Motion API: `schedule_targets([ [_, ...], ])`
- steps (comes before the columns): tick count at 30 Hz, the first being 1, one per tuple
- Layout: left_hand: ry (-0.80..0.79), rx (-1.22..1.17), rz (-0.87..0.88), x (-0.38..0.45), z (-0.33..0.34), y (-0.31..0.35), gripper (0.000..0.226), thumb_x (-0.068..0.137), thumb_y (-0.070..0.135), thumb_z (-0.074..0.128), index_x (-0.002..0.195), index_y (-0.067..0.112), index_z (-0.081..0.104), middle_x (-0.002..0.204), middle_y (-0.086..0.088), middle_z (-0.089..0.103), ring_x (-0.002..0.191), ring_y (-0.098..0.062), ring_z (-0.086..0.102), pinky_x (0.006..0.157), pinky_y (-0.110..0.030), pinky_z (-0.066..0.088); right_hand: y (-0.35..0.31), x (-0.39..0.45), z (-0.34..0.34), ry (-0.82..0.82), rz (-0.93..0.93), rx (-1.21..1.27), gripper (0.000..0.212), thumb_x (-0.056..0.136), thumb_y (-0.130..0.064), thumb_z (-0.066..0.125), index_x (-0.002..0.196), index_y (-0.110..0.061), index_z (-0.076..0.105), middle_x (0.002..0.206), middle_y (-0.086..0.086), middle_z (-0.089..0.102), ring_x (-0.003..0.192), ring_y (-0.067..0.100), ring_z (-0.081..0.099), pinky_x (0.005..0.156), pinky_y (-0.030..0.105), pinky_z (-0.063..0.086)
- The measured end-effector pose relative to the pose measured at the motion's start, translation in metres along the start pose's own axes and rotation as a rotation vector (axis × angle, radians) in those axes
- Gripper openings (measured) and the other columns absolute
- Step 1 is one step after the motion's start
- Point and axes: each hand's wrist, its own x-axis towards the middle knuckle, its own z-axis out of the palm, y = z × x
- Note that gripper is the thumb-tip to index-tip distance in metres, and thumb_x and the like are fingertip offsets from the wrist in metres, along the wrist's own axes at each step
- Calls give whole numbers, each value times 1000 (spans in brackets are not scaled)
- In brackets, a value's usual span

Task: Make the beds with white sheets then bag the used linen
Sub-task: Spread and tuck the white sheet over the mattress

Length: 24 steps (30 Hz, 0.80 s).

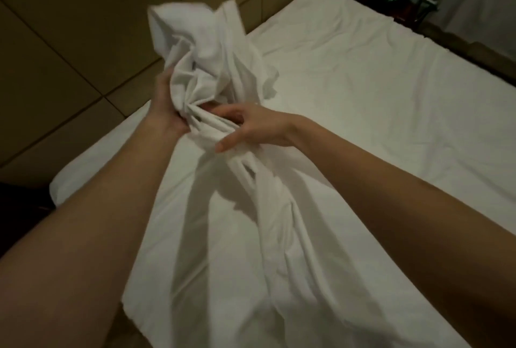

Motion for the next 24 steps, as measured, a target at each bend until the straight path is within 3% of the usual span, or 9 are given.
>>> schedule_targets([
  [3,-132,219,44,14,8,41,24,73,11,50,77,11,73,87,-9,67,88,-25,64,73,-31,57,-14,-10,-9,-89,57,43,78,78,-25,78,145,-32,38,139,-14,44,124,8,46,103,32,44],
  [6,149,308,67,20,-25,41,27,88,8,46,72,22,62,72,3,51,79,-13,53,70,-29,51,1,-16,-6,-169,235,-42,72,85,-30,70,148,-31,34,141,-9,44,125,14,47,100,34,44],
  [9,363,346,-24,14,-70,2,4,90,32,54,90,30,57,98,7,56,103,-14,53,89,-40,45,36,-17,-7,-57,346,-53,65,87,-37,68,145,-24,41,141,-3,49,127,16,48,100,34,43],
  [11,347,313,-173,9,-79,-36,21,85,48,64,93,29,61,106,0,59,98,-18,57,91,-44,46,60,-21,-13,111,353,18,48,90,-38,63,135,-21,54,132,-3,59,120,14,55,96,33,44],
  [13,265,359,-280,6,-75,-74,28,84,52,64,86,25,70,90,-3,68,78,-18,65,78,-37,51,82,-25,-19,301,376,76,41,93,-35,60,129,-18,59,127,-1,62,117,17,58,88,28,45],
  [15,204,417,-366,12,-68,-105,54,72,57,73,109,19,69,97,-6,71,78,-22,67,66,-35,55,102,-28,-20,402,394,79,39,95,-29,58,130,-13,58,128,5,61,113,22,59,68,14,44],
  [17,247,486,-356,26,-70,-131,97,51,55,85,133,14,54,116,-10,68,89,-27,68,63,-37,57,118,-28,-11,353,435,70,38,96,-24,57,132,-13,57,130,10,59,104,23,58,59,16,41],
  [20,412,495,-191,46,-79,-147,94,69,26,84,145,6,34,137,-14,53,116,-33,58,93,-48,52,141,-24,5,238,491,16,38,94,-23,59,132,-14,56,132,10,59,111,24,58,75,23,43],
  [24,629,702,-49,42,-122,-142,64,86,20,72,138,-5,45,135,-20,54,119,-33,56,101,-41,47,162,-18,-8,608,414,-159,38,90,-24,64,125,-10,60,130,11,56,119,25,53,96,27,38],
])
